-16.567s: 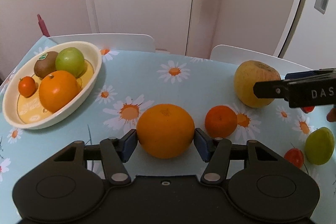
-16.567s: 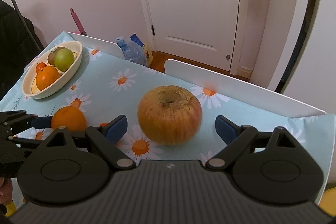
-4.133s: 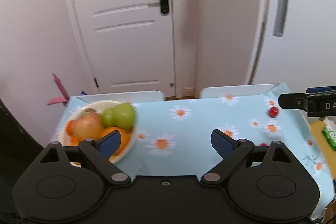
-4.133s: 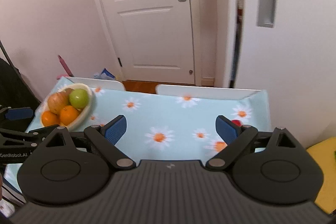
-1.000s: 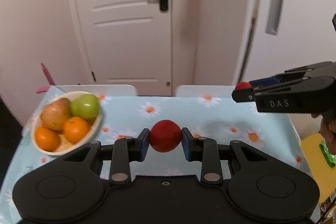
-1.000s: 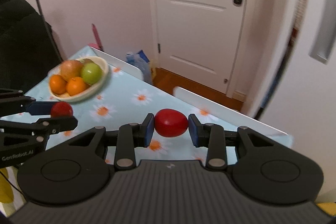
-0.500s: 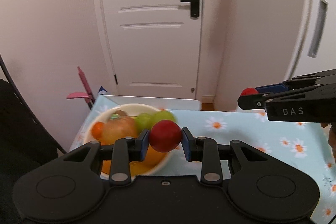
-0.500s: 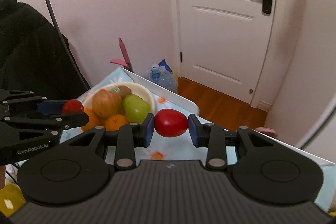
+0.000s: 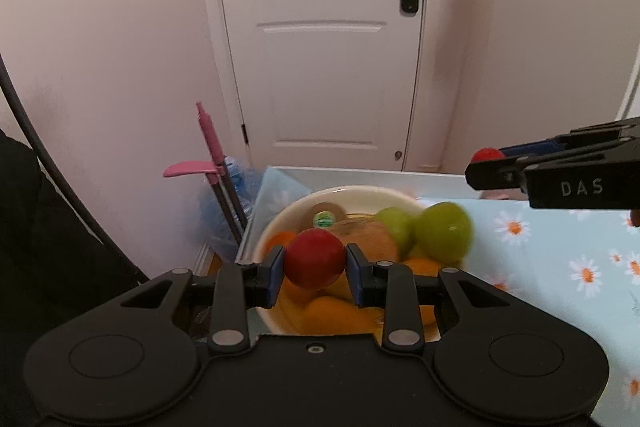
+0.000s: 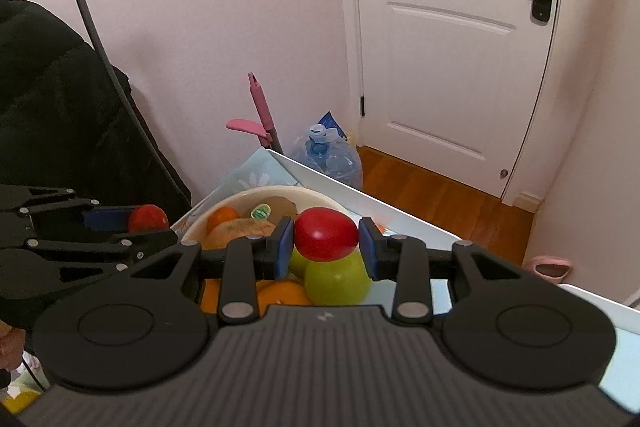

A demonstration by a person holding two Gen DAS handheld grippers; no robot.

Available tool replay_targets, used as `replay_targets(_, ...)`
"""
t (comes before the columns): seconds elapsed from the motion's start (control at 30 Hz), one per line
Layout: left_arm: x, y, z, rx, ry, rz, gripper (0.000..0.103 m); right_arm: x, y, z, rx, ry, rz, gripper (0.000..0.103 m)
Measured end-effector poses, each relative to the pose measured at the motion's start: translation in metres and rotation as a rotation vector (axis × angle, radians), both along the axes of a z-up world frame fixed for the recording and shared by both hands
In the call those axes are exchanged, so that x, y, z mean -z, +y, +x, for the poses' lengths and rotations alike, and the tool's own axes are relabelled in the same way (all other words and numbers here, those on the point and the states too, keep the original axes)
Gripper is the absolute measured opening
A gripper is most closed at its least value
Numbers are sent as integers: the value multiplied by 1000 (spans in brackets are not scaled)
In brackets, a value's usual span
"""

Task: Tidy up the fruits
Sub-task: 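Carry the cherry tomato with the left gripper into the bowl and release, then lower the cherry tomato into the bowl and open the right gripper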

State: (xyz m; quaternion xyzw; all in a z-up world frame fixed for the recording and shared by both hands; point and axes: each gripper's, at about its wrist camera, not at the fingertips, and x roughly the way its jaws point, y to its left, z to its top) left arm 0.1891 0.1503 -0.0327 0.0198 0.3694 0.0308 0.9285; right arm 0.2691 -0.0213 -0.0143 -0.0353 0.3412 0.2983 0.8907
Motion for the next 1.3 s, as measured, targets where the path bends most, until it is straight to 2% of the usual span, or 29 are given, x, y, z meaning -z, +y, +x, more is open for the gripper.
replay_targets(0.37, 44, 38, 30, 23, 79, 1, 36, 26, 43, 31, 21, 34, -20, 50)
replay_targets(0.57, 58, 48, 42, 49, 102, -2, 38, 35, 58, 46, 25, 53, -27, 50)
replay_targets(0.63, 57, 50, 41, 56, 98, -3, 57, 37, 61, 50, 28, 60, -26, 50)
replay_targets(0.67, 56, 50, 40, 59, 90, -2, 73, 37, 63, 52, 29, 64, -25, 50)
replay_targets(0.7, 55, 51, 38, 53, 80, 5, 77, 37, 65, 54, 29, 67, -24, 50)
replay_targets(0.9, 44, 55, 29, 57, 56, -6, 88, 39, 74, 71, 29, 91, -28, 50)
replay_targets(1.3, 39, 52, 30, 70, 41, -12, 89, 71, 88, 97, 38, 177, -60, 50)
